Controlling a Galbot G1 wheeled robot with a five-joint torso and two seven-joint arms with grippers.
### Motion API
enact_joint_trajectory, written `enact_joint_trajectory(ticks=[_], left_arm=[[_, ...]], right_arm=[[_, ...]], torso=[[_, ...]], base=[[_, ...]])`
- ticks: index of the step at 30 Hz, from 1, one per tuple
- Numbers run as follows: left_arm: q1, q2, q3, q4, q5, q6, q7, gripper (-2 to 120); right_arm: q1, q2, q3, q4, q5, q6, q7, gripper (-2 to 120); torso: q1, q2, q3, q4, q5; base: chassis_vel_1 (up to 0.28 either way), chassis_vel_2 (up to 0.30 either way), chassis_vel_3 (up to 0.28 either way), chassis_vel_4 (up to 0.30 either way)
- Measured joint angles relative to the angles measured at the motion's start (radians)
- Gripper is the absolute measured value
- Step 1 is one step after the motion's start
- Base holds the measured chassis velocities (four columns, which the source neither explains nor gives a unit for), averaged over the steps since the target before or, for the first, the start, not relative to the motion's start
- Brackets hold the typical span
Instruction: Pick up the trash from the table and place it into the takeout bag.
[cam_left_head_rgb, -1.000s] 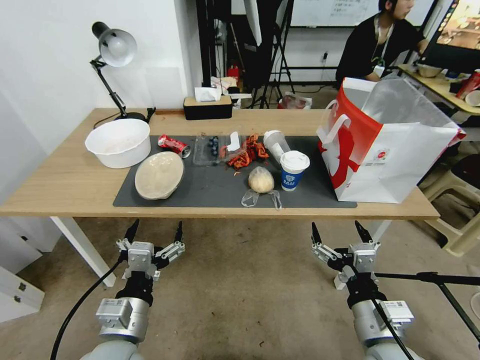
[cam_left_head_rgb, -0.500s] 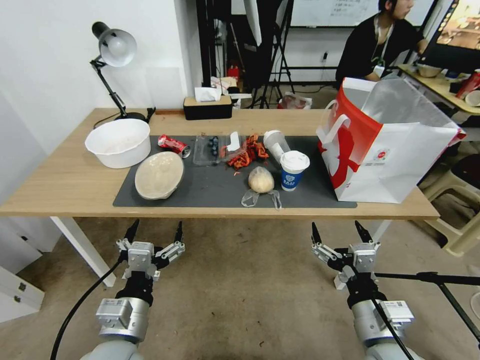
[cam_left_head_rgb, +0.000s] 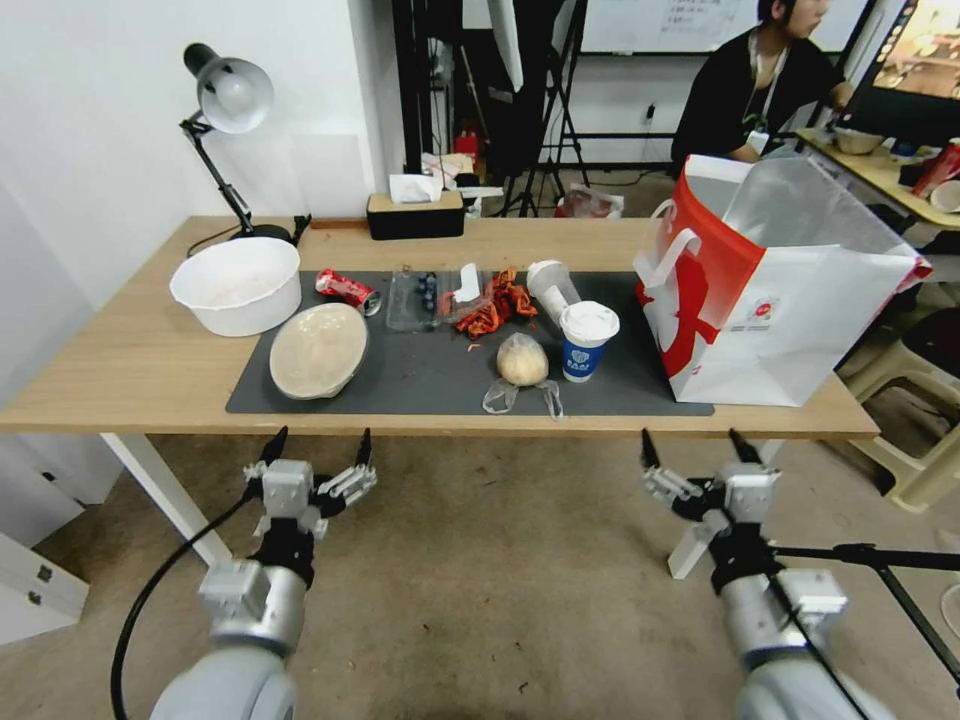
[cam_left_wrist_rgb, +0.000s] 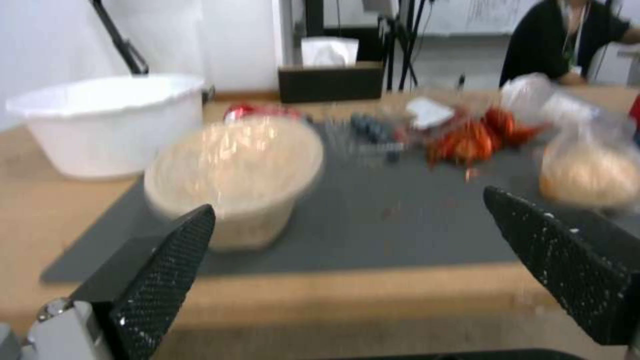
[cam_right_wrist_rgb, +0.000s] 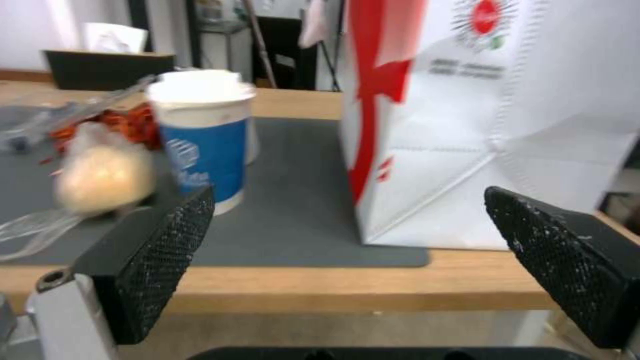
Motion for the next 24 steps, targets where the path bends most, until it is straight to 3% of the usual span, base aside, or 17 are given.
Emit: enact_joint_trajectory(ticks=[2,3,5,15,24], left_arm=[[-0.046,0.014,0.009,0.001,-0.044,0.047,-0.013,100],[-0.090,0.028,0.020,0.003,-0.086,0.095,-0.025,100],[-0.122,0.038,0.028,0.008,-0.113,0.113,-0.032,100],[-0.127,0.047,0.021,0.032,-0.122,0.078,-0.022,100],[-0.113,0.033,-0.004,0.041,-0.109,0.046,-0.013,100]], right_arm=[[0.043,-0.006,0.028,0.028,0.030,-0.087,0.020,100],[0.065,-0.020,0.024,0.021,0.066,-0.081,0.034,100],[0.078,-0.030,0.015,0.009,0.090,-0.067,0.044,100],[0.126,-0.088,-0.046,-0.060,0.163,0.022,0.049,100],[0.279,-0.229,-0.133,-0.247,0.245,0.063,0.033,100]], torso=[[0.000,0.000,0.000,0.0008,0.0002],[0.000,0.000,0.000,0.0009,-0.0003],[0.000,0.000,0.000,0.0000,0.0006],[0.000,0.000,0.000,0.0007,0.0002],[0.000,0.000,0.000,0.0008,0.0004]], base=[[0.000,0.000,0.000,0.000],[0.000,0.000,0.000,0.000],[0.000,0.000,0.000,0.000],[0.000,0.000,0.000,0.000],[0.000,0.000,0.000,0.000]])
